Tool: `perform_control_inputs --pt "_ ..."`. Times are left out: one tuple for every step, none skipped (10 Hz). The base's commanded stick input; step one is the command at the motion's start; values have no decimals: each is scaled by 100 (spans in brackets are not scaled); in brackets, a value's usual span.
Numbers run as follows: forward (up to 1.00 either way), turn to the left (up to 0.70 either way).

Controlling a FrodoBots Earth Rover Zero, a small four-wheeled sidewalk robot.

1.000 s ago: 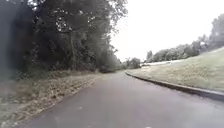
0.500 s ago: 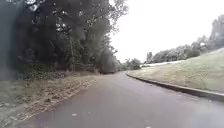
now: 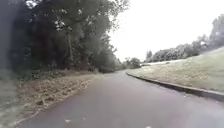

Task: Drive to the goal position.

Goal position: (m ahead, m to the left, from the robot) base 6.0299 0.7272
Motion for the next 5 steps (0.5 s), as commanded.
perform_control_inputs --pt "45 0" --pt "45 0" --pt "45 0" --pt "45 0" --pt "45 0"
